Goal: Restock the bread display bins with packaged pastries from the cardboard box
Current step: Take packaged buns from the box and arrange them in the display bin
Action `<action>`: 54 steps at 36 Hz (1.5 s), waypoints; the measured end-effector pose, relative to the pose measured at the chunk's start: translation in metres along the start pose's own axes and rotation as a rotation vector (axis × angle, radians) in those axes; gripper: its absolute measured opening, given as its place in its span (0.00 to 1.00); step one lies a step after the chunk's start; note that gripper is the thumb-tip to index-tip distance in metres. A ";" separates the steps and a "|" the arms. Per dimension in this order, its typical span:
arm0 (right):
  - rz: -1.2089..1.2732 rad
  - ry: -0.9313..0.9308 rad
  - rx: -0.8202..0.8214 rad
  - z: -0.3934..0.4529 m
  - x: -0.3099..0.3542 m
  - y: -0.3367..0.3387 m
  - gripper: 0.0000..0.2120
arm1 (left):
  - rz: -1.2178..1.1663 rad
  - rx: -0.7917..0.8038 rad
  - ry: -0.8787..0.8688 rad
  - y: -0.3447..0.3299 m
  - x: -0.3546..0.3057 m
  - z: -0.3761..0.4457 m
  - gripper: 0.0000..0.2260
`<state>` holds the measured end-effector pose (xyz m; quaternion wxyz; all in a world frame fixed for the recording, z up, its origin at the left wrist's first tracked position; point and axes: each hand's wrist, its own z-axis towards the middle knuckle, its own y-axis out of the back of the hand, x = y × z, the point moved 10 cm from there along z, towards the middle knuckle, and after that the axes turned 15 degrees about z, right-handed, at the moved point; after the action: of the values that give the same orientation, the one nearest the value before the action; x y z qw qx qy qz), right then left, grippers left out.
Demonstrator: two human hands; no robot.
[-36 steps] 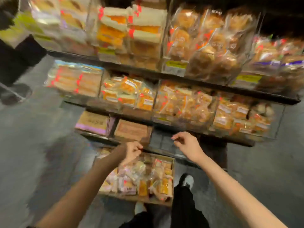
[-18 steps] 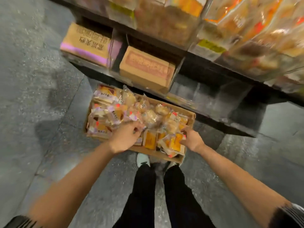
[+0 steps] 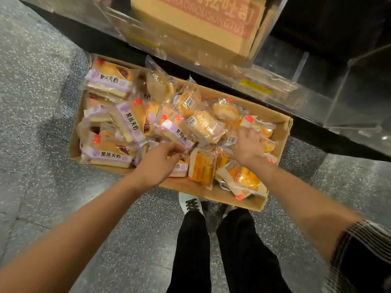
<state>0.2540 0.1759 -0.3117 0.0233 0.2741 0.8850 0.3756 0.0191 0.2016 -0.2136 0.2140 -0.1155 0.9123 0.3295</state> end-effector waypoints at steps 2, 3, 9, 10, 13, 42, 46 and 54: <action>-0.134 0.067 -0.062 0.004 0.004 -0.003 0.34 | -0.031 -0.009 0.005 -0.002 0.009 0.003 0.11; -0.178 0.102 -0.080 0.005 0.006 -0.003 0.32 | -0.043 -0.005 0.005 -0.003 0.011 0.003 0.10; 0.118 0.036 -0.021 -0.024 0.007 0.019 0.36 | -0.147 0.017 0.020 0.001 0.011 -0.009 0.09; 0.303 0.002 0.068 -0.033 0.006 0.020 0.34 | -0.171 0.015 0.031 0.004 0.010 -0.012 0.09; 0.836 -0.117 0.396 -0.066 0.014 0.017 0.31 | -0.263 0.037 0.074 0.009 0.009 -0.017 0.13; 0.250 0.084 0.172 -0.007 0.113 0.003 0.47 | -0.864 -0.121 0.461 -0.001 0.095 -0.057 0.17; 0.188 0.085 0.121 0.008 0.109 -0.010 0.55 | -0.856 -0.115 0.454 -0.008 0.101 -0.053 0.18; 0.270 0.082 0.007 0.003 0.099 0.018 0.28 | -0.810 -0.095 0.455 -0.001 0.092 -0.048 0.18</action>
<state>0.1793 0.2378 -0.2850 -0.0645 0.3752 0.8417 0.3829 -0.0764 0.1630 -0.2241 0.1144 -0.5414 0.8014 0.2269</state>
